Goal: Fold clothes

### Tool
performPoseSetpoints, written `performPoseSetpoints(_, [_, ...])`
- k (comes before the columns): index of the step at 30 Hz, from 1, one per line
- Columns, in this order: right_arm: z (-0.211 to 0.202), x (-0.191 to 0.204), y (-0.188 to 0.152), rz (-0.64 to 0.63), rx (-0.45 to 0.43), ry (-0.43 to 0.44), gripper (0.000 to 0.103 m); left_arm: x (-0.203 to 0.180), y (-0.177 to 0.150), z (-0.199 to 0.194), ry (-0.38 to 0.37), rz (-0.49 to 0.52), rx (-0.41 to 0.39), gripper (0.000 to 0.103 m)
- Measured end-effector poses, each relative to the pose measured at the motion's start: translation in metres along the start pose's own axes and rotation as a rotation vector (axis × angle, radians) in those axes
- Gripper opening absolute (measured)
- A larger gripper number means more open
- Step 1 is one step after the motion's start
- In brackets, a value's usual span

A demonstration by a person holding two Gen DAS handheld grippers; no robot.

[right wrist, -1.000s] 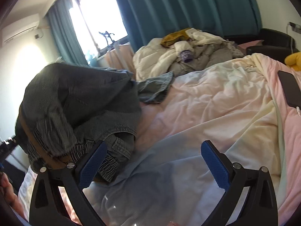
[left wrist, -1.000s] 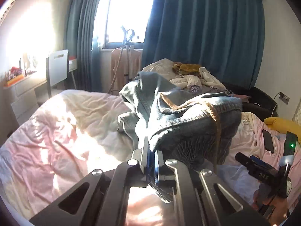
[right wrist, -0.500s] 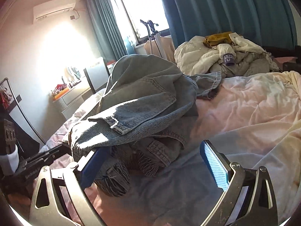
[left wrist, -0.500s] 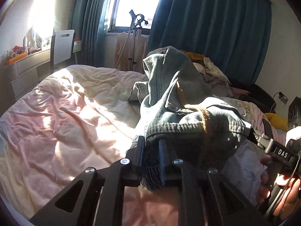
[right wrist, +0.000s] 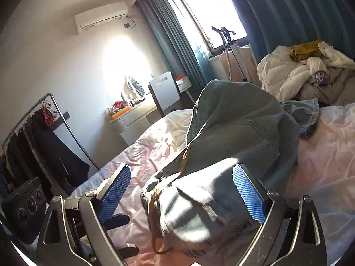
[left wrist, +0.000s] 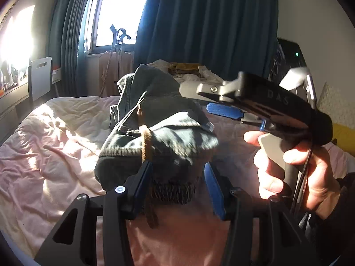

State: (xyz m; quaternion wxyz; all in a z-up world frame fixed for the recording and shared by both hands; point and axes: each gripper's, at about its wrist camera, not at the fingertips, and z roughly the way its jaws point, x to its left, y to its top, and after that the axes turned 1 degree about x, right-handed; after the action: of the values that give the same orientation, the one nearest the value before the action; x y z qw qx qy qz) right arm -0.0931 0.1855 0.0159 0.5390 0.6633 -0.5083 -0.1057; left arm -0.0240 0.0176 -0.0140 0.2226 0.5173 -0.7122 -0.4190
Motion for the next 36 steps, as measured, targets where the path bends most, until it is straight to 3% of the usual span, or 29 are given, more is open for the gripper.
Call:
performPoseSetpoints(4, [0.014, -0.016, -0.003, 0.04, 0.034, -0.025, 0.095, -0.001, -0.002, 0.023, 0.025, -0.02, 0.051, 0.051])
performPoseSetpoints(8, [-0.001, -0.046, -0.002, 0.161, 0.02, -0.055, 0.096, -0.004, -0.005, 0.029, 0.025, -0.002, 0.069, 0.051])
performPoseSetpoints(12, [-0.012, -0.086, -0.009, 0.327, 0.063, -0.078, 0.096, -0.015, -0.011, 0.03, 0.005, 0.028, 0.085, 0.051])
performPoseSetpoints(14, [-0.015, -0.11, -0.018, 0.458, 0.087, -0.074, 0.096, -0.022, -0.014, 0.03, -0.005, 0.061, 0.095, 0.051])
performPoseSetpoints(18, [-0.007, -0.129, -0.037, 0.617, 0.142, 0.023, 0.095, -0.039, -0.02, 0.032, -0.024, 0.133, 0.125, 0.051])
performPoseSetpoints(21, [-0.002, -0.143, -0.052, 0.735, 0.183, 0.099, 0.081, -0.05, -0.026, 0.033, -0.006, 0.183, 0.146, 0.051])
performPoseSetpoints(26, [0.01, -0.13, -0.049, 0.734, 0.204, 0.221, 0.038, -0.054, -0.032, 0.036, 0.046, 0.203, 0.169, 0.051])
performPoseSetpoints(29, [0.007, -0.122, -0.036, 0.684, 0.163, 0.282, 0.024, -0.054, -0.033, 0.036, 0.085, 0.201, 0.167, 0.051])
performPoseSetpoints(36, [0.009, -0.097, 0.01, 0.535, 0.098, 0.452, 0.018, -0.043, -0.028, 0.033, 0.167, 0.12, 0.122, 0.051])
